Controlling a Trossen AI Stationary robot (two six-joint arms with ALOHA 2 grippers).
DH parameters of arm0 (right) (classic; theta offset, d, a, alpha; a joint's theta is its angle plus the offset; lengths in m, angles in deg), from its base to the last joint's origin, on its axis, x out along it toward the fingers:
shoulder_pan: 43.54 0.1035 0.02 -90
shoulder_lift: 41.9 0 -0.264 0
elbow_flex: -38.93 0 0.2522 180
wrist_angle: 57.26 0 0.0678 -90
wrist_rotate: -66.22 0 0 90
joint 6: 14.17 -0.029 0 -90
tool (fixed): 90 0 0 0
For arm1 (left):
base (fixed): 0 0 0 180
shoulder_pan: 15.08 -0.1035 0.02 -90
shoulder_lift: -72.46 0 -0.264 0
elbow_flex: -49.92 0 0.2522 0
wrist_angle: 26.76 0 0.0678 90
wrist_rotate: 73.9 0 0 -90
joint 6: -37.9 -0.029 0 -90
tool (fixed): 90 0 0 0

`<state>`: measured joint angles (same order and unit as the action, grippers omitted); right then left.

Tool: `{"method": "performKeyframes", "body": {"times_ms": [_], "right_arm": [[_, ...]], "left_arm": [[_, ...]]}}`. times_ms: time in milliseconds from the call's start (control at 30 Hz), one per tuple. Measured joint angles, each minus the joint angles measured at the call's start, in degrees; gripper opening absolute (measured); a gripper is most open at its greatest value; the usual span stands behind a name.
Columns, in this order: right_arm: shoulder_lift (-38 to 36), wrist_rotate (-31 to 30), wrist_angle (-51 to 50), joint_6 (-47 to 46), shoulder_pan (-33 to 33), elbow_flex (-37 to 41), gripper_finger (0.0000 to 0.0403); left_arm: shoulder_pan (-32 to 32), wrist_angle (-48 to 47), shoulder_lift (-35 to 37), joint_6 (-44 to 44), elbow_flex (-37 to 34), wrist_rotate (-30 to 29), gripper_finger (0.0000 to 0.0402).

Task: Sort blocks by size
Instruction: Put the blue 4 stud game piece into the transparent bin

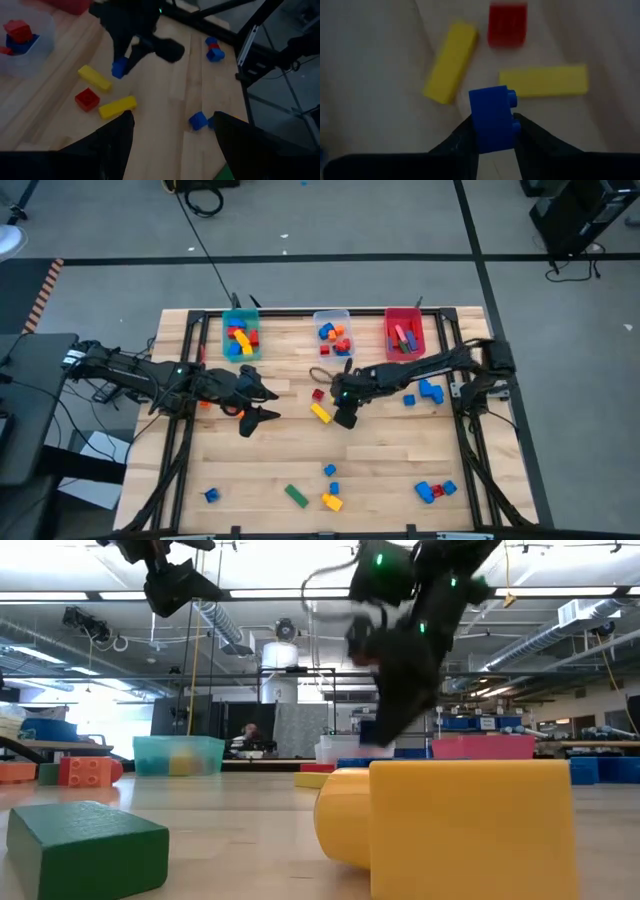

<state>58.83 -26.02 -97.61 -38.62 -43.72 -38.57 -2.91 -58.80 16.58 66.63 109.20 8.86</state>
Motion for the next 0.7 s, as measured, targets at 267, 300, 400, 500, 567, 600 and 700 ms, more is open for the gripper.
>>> {"method": "performKeyframes", "body": {"times_ms": [267,300,400,500,567,600,700], "right_arm": [[-8.6,-2.0,-6.1,3.2,-4.3,-7.7,0.0102],[-8.5,-2.8,-7.2,4.6,-5.0,-10.0,0.0102],[-6.5,-4.0,-8.7,9.0,-7.3,-17.1,0.0102],[-2.7,-4.0,-10.1,12.1,-10.3,-23.1,0.0102],[0.3,-4.0,-10.9,13.2,-12.7,-25.7,0.0102],[1.7,-4.0,-11.0,13.4,-14.0,-26.7,0.0102],[5.5,-3.7,-11.9,12.6,-18.1,-28.5,0.0102]], "left_arm": [[0.0,6.0,0.0,0.0,0.0,0.0,0.0280],[0.0,6.7,0.0,0.0,0.0,0.0,0.0280],[0.0,8.0,0.0,0.0,0.0,0.0,0.0280],[0.0,8.8,0.0,0.0,0.0,0.0,0.0280],[0.0,9.1,0.0,0.0,0.0,0.0,0.0280],[0.0,9.1,0.0,0.0,0.0,0.0,0.0280],[0.0,9.1,0.0,0.0,0.0,0.0,0.0280]]}}
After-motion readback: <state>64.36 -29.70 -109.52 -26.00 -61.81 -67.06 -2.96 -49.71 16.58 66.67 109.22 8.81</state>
